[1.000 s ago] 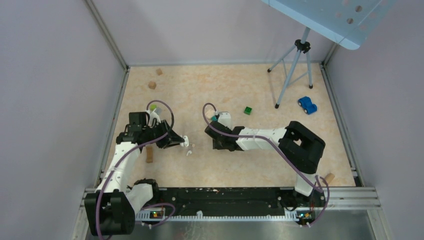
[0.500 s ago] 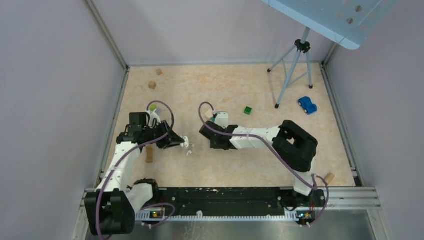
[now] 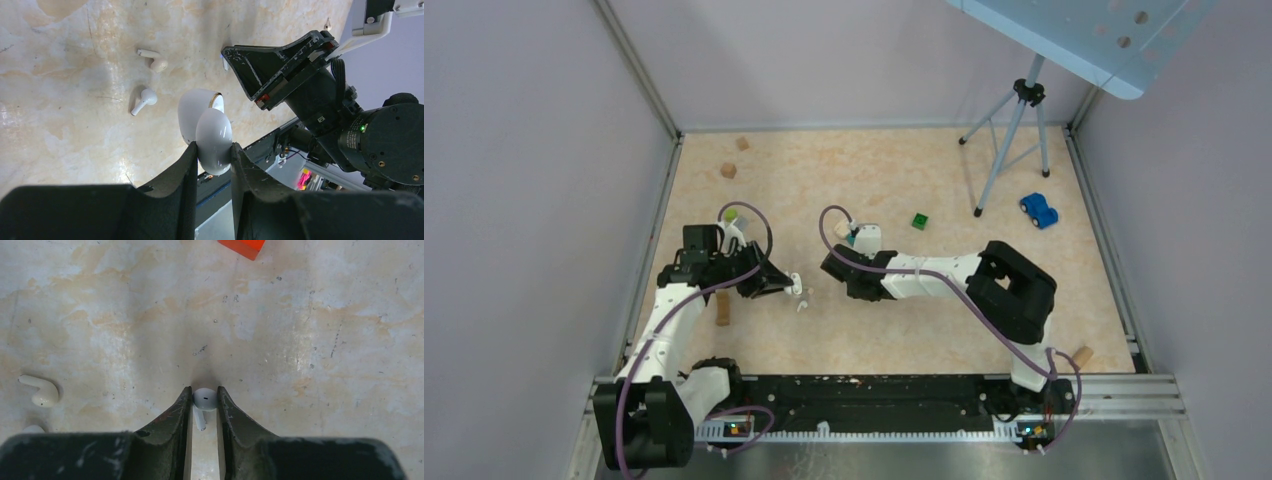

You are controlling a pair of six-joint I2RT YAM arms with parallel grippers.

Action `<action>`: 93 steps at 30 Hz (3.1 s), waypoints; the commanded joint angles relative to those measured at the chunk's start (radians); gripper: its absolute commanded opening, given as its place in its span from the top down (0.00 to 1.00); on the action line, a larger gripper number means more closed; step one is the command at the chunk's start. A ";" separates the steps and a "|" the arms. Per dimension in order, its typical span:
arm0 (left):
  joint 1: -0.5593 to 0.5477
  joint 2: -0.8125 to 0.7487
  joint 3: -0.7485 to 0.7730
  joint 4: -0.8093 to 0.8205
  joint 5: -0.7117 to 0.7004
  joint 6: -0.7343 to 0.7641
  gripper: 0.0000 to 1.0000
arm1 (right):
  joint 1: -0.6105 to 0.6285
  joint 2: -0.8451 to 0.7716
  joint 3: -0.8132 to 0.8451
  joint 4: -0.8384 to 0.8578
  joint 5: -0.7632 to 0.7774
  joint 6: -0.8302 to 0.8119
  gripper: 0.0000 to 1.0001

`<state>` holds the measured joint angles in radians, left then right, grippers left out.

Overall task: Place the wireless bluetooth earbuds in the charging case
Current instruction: Pick up the left earbud from the center of the board, then insert the left earbud into the left side groove of the charging case.

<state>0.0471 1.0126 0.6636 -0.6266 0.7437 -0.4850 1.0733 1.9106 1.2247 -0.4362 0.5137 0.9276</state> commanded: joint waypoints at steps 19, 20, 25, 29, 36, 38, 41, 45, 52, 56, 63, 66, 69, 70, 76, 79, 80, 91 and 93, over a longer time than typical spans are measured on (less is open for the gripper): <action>-0.162 0.138 -0.100 0.277 0.272 -0.075 0.92 | 0.017 -0.402 -0.321 0.415 -0.060 -0.156 1.00; -0.168 0.138 -0.098 0.286 0.270 -0.084 0.92 | 0.019 -0.434 -0.355 0.480 -0.072 -0.170 1.00; -0.179 0.140 -0.073 0.307 0.283 -0.111 0.92 | 0.019 -0.562 -0.487 0.725 -0.158 -0.229 0.99; -0.179 0.147 -0.055 0.310 0.306 -0.126 0.92 | 0.019 -0.603 -0.507 0.794 -0.220 -0.257 1.00; -0.181 0.133 -0.023 0.301 0.328 -0.155 0.92 | 0.019 -0.653 -0.571 0.977 -0.330 -0.273 1.00; -0.181 0.122 -0.015 0.300 0.333 -0.169 0.92 | 0.019 -0.663 -0.587 1.026 -0.364 -0.268 1.00; -0.181 0.099 0.003 0.295 0.346 -0.198 0.92 | 0.016 -0.666 -0.592 1.080 -0.432 -0.263 1.00; -0.181 0.076 0.047 0.247 0.336 -0.202 0.91 | 0.017 -0.683 -0.600 1.137 -0.477 -0.260 1.00; -0.181 0.030 0.089 0.219 0.364 -0.244 0.91 | 0.017 -0.706 -0.588 1.149 -0.497 -0.272 1.00; -0.181 0.024 0.093 0.223 0.371 -0.273 0.91 | 0.039 -0.714 -0.581 1.124 -0.391 -0.310 1.00; -0.179 0.001 0.038 0.291 0.372 -0.415 0.92 | 0.128 -0.696 -0.594 1.203 -0.157 -0.376 1.00; -0.178 -0.007 0.012 0.307 0.363 -0.463 0.92 | 0.135 -0.686 -0.606 1.238 -0.131 -0.373 1.00; -0.178 -0.020 -0.013 0.339 0.360 -0.506 0.92 | 0.141 -0.678 -0.613 1.246 -0.108 -0.374 1.00; -0.178 -0.023 -0.020 0.351 0.363 -0.519 0.92 | 0.141 -0.671 -0.615 1.250 -0.106 -0.374 1.00; -0.178 -0.038 -0.058 0.404 0.362 -0.606 0.92 | 0.144 -0.643 -0.608 1.254 -0.120 -0.373 1.00; -0.178 -0.042 -0.081 0.430 0.360 -0.654 0.92 | 0.147 -0.631 -0.612 1.261 -0.128 -0.367 1.00; -0.178 -0.045 -0.089 0.442 0.358 -0.668 0.92 | 0.148 -0.627 -0.613 1.262 -0.130 -0.365 1.00; -0.167 -0.060 -0.109 0.444 0.329 -0.697 0.93 | 0.158 -0.587 -0.657 1.301 -0.126 -0.309 1.00; -0.165 -0.062 -0.115 0.447 0.331 -0.704 0.93 | 0.160 -0.586 -0.667 1.313 -0.130 -0.299 1.00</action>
<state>-0.1257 0.9730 0.5625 -0.2268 1.0775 -1.1702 1.2167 1.3167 0.5793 0.7971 0.3775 0.5964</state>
